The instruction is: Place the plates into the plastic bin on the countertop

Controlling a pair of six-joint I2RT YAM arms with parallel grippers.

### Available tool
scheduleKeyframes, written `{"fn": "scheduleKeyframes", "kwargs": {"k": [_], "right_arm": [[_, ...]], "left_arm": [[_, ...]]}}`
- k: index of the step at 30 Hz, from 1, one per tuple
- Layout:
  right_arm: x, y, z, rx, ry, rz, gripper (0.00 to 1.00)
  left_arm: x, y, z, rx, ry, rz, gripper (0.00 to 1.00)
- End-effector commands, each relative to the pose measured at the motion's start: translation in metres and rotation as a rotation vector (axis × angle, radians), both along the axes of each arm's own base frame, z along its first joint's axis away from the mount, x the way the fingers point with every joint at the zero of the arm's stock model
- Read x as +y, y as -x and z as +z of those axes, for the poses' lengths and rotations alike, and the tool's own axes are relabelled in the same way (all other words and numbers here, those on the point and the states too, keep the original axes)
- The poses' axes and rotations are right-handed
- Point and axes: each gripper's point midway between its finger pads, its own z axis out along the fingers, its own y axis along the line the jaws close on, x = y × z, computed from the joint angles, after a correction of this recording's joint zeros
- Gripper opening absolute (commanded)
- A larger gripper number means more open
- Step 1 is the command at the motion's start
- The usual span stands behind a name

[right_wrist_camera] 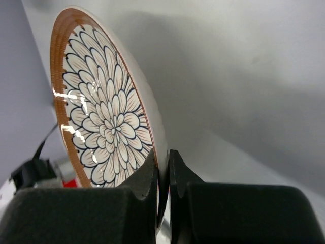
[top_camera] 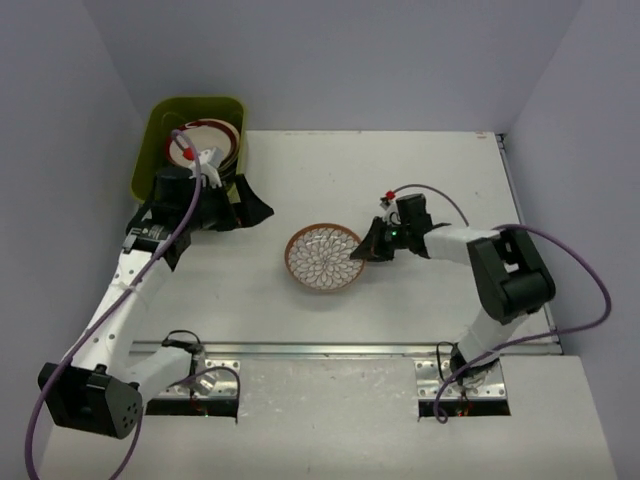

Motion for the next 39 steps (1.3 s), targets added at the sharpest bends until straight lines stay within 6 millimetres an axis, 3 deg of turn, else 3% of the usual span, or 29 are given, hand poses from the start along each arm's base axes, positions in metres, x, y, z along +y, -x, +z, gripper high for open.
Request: {"fn": "scheduleKeyframes", "kwargs": {"k": [1, 5, 9, 11, 13, 15, 16, 18, 21, 23, 25, 26, 28, 30, 31, 35, 37, 39], "right_arm": [[-0.021, -0.032, 0.096, -0.321, 0.095, 0.033, 0.00], [-0.031, -0.030, 0.129, -0.394, 0.098, 0.022, 0.00], [-0.020, -0.022, 0.159, -0.440, -0.015, 0.064, 0.00], [-0.014, -0.020, 0.172, -0.450, -0.076, 0.078, 0.00], [-0.007, -0.018, 0.184, -0.466, -0.148, 0.094, 0.00], [-0.004, -0.018, 0.191, -0.475, -0.177, 0.096, 0.00], [-0.003, -0.019, 0.195, -0.492, -0.194, 0.094, 0.00], [-0.003, -0.017, 0.198, -0.494, -0.228, 0.092, 0.00], [-0.004, -0.014, 0.206, -0.482, -0.283, 0.095, 0.00], [-0.005, -0.015, 0.208, -0.487, -0.288, 0.093, 0.00], [-0.009, -0.017, 0.207, -0.492, -0.286, 0.084, 0.00], [-0.012, -0.017, 0.204, -0.491, -0.284, 0.077, 0.10], [-0.021, -0.021, 0.195, -0.475, -0.271, 0.039, 0.60], [-0.038, -0.030, 0.180, -0.455, -0.221, -0.022, 0.93], [-0.048, -0.033, 0.171, -0.438, -0.192, -0.053, 0.99], [-0.086, -0.037, 0.133, -0.356, -0.067, -0.159, 0.99], [-0.108, -0.037, 0.116, -0.335, 0.003, -0.215, 0.99], [-0.114, -0.032, 0.109, -0.324, 0.023, -0.219, 0.99]], "left_arm": [[-0.039, 0.010, -0.008, 0.029, 0.061, -0.193, 1.00], [-0.054, 0.005, -0.026, 0.066, 0.077, -0.192, 1.00], [-0.065, 0.000, -0.036, 0.090, 0.070, -0.209, 0.99], [-0.073, 0.000, -0.042, 0.111, 0.074, -0.226, 0.93], [-0.081, 0.000, -0.044, 0.115, 0.097, -0.253, 0.82], [-0.090, 0.001, -0.044, 0.121, 0.118, -0.271, 0.49], [-0.092, 0.000, -0.045, 0.121, 0.122, -0.273, 0.41], [-0.095, -0.002, -0.047, 0.130, 0.124, -0.278, 0.31], [-0.096, -0.004, -0.050, 0.136, 0.118, -0.281, 0.22], [-0.096, -0.005, -0.052, 0.143, 0.116, -0.279, 0.00], [-0.097, -0.011, -0.044, 0.111, 0.120, -0.272, 0.00], [-0.097, -0.014, -0.035, 0.078, 0.128, -0.264, 0.00], [-0.094, -0.024, -0.004, -0.013, 0.159, -0.216, 0.00], [-0.067, -0.048, 0.025, -0.061, 0.192, -0.042, 0.00], [-0.053, -0.058, 0.037, -0.079, 0.210, 0.022, 0.00], [0.008, -0.090, 0.077, -0.141, 0.274, 0.243, 0.00], [0.077, -0.114, 0.097, -0.177, 0.336, 0.468, 0.00], [0.124, -0.127, 0.104, -0.201, 0.367, 0.627, 0.00]]}}
